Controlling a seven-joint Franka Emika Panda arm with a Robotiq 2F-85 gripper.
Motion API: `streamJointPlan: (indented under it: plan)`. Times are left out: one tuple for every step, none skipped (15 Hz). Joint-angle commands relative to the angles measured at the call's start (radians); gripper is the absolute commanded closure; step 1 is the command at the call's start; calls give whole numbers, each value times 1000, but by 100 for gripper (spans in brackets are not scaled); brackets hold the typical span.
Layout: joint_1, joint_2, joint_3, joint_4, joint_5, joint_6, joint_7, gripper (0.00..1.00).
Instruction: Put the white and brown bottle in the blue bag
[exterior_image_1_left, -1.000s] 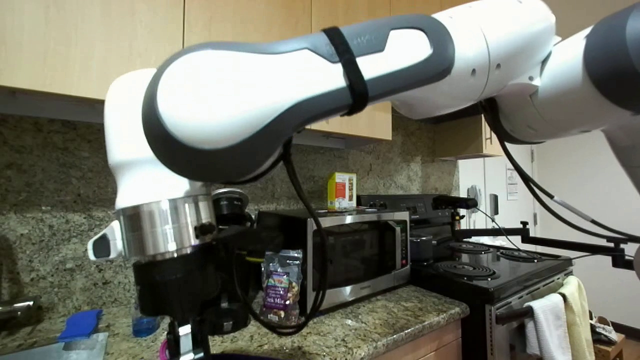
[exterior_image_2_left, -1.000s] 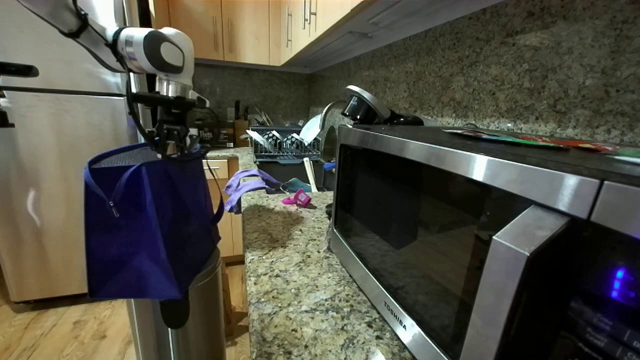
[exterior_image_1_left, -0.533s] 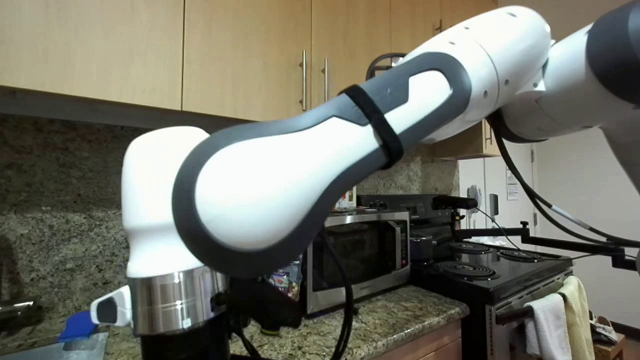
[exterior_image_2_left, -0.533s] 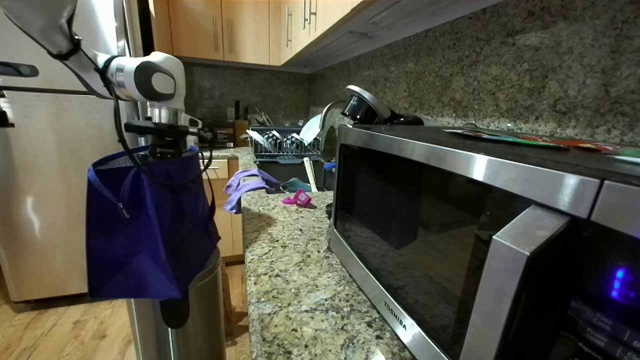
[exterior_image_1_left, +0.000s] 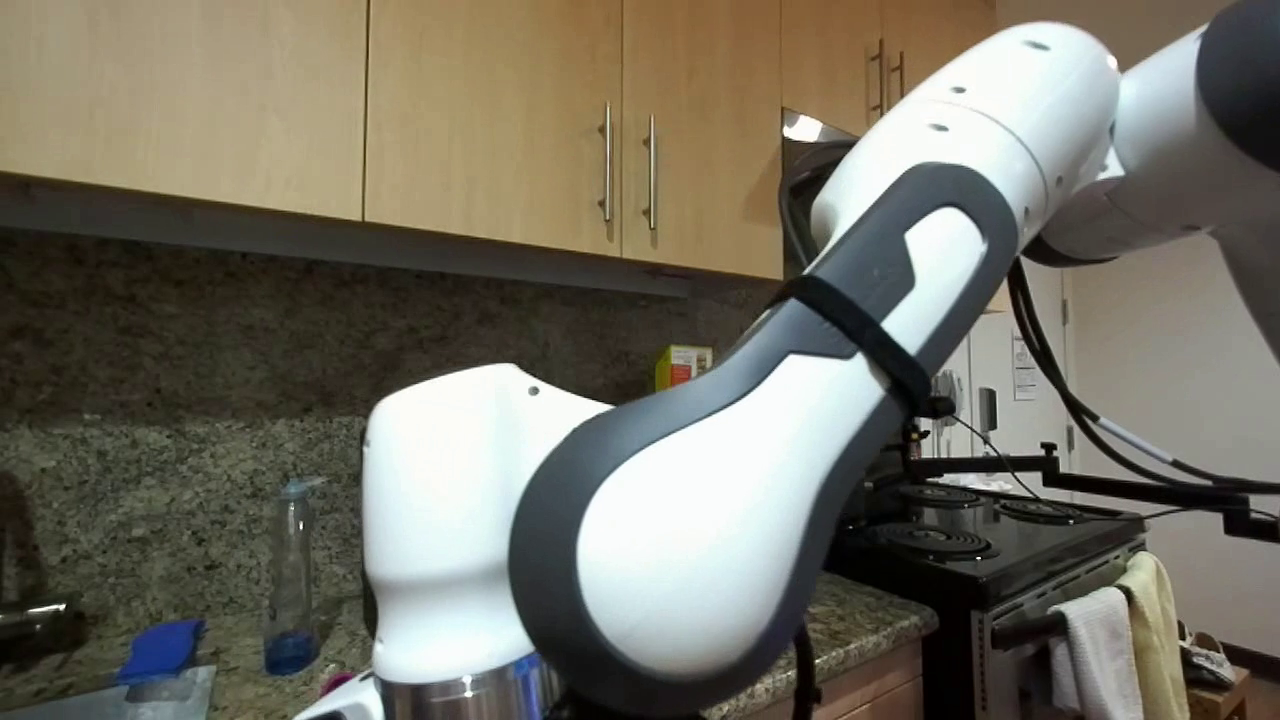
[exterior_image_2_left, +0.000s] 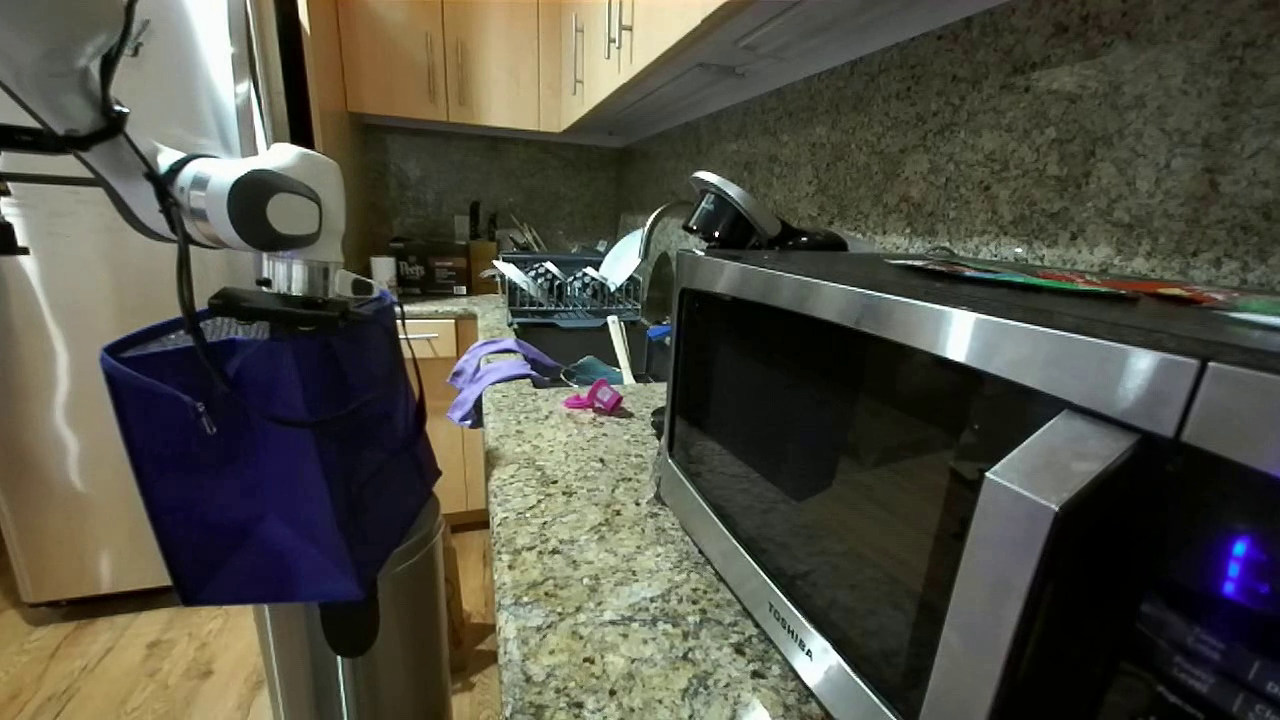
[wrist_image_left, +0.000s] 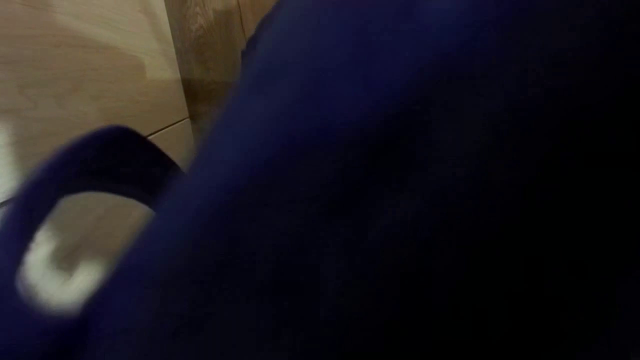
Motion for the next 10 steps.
streamJointPlan:
  plan:
    - [-33,-81,44,-128,24,74,-41,89]
    - [-32,-83,52,-139,24,94,-47,89]
    - [-30,-86,58,-149,22,122,-46,89]
    - [-31,-87,66,-154,27,138,-55,89]
    - [-28,-89,73,-161,28,166,-57,89]
    - [-30,-91,83,-166,37,186,-67,89]
    - [-29,-91,92,-170,40,205,-70,89]
    - [-30,-91,100,-170,41,208,-79,89]
    - [-32,-90,106,-173,42,218,-83,89]
    - [-33,-90,111,-174,43,223,-88,89]
